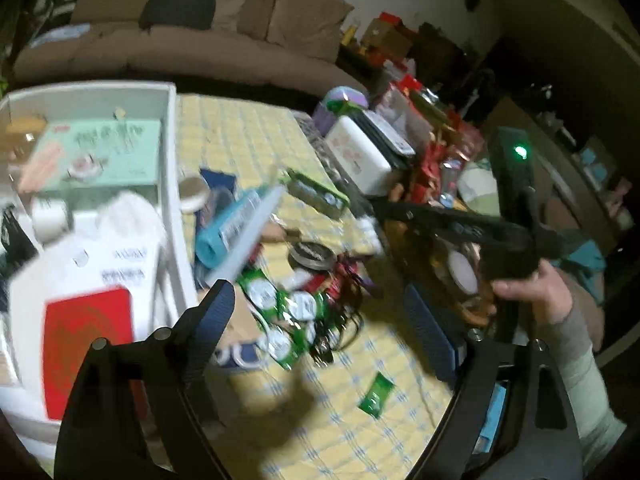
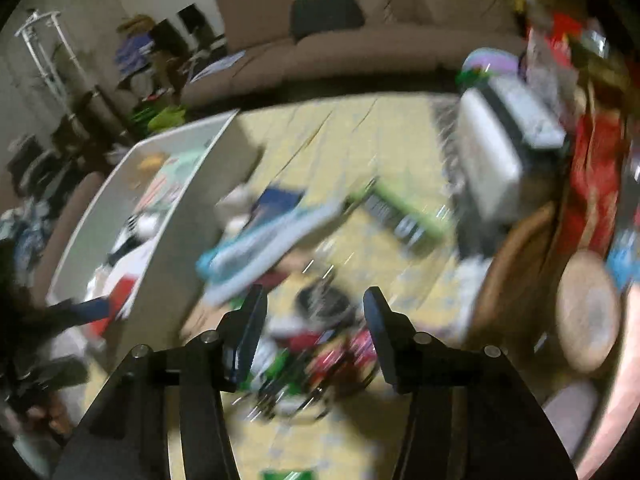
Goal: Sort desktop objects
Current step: 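Grasp the green Health pill box with the right gripper, lift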
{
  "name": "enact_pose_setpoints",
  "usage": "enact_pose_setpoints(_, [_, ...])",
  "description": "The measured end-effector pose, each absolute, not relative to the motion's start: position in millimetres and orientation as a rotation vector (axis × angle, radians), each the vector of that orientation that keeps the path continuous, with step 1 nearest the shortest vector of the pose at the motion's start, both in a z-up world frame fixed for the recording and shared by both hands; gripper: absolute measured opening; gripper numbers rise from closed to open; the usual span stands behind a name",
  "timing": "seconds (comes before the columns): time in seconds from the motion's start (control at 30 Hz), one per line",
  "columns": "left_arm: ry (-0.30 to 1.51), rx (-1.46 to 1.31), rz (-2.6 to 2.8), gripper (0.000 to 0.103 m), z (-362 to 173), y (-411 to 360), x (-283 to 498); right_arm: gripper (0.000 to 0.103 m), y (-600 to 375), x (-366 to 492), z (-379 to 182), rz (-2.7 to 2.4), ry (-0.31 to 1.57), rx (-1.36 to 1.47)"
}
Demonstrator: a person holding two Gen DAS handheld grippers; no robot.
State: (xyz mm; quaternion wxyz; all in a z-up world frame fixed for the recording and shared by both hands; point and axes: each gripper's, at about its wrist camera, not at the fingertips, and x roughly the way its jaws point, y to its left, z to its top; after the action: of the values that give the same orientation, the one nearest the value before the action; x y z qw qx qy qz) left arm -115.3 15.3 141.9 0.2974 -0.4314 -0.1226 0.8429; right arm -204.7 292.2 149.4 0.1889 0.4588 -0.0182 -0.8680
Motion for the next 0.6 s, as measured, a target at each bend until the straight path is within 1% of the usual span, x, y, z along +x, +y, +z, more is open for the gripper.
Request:
enact_pose_setpoints(0.03, [-0.341, -1.139, 2.233, 0.085, 142.2, 14.9, -115.5, 0.053, 290.5, -216.2, 149.5, -2.468, -0.007, 1.288])
enact_pose_setpoints(0.1, [-0.361, -1.136, 2.209, 0.086, 137.6, 15.2, -112.8, 0.067, 282.3, -250.6, 142.3, -2.514, 0.120, 1.312])
enact_pose_setpoints(0.13, [-0.364, -1.138, 2.198, 0.086, 133.9, 16.2, -110.6, 0.069, 276.7, -269.3, 135.1, -2.533, 0.194, 1.338])
enact_pose_setpoints(0.2, [-0.356, -1.161, 2.178, 0.086, 125.5, 19.9, -110.8, 0.075, 269.3, -297.0, 118.8, -2.523, 0.282, 1.395])
enact_pose_setpoints(0.27, [-0.349, -1.189, 2.168, 0.086, 120.3, 21.7, -114.9, 0.078, 259.0, -323.5, 94.3, -2.504, 0.428, 1.480])
enact_pose_setpoints(0.33, [-0.362, -1.189, 2.166, 0.086, 116.8, 20.0, -117.1, 0.078, 251.6, -338.3, 71.5, -2.471, 0.574, 1.546])
enact_pose_setpoints(0.4, [-0.362, -1.201, 2.161, 0.086, 113.1, 19.5, -117.9, 0.078, 243.5, -345.4, 51.2, -2.419, 0.679, 1.579])
enact_pose_setpoints(0.43, [-0.360, -1.207, 2.159, 0.086, 110.8, 19.0, -118.4, 0.078, 243.9, -344.9, 46.0, -2.405, 0.697, 1.587])
enact_pose_setpoints(0.47, [-0.359, -1.212, 2.158, 0.086, 109.4, 18.6, -118.3, 0.068, 243.6, -345.3, 39.2, -2.385, 0.701, 1.601])
enact_pose_setpoints(0.5, [-0.360, -1.216, 2.157, 0.086, 108.3, 17.9, -118.4, 0.055, 245.9, -344.7, 37.9, -2.387, 0.655, 1.592])
enact_pose_setpoints(0.57, [-0.372, -1.221, 2.155, 0.086, 106.6, 15.8, -119.0, 0.047, 253.6, -342.6, 44.8, -2.418, 0.552, 1.575])
enact_pose_setpoints(0.6, [-0.378, -1.221, 2.157, 0.086, 106.5, 14.9, -119.3, 0.047, 258.0, -340.1, 50.1, -2.433, 0.500, 1.568])
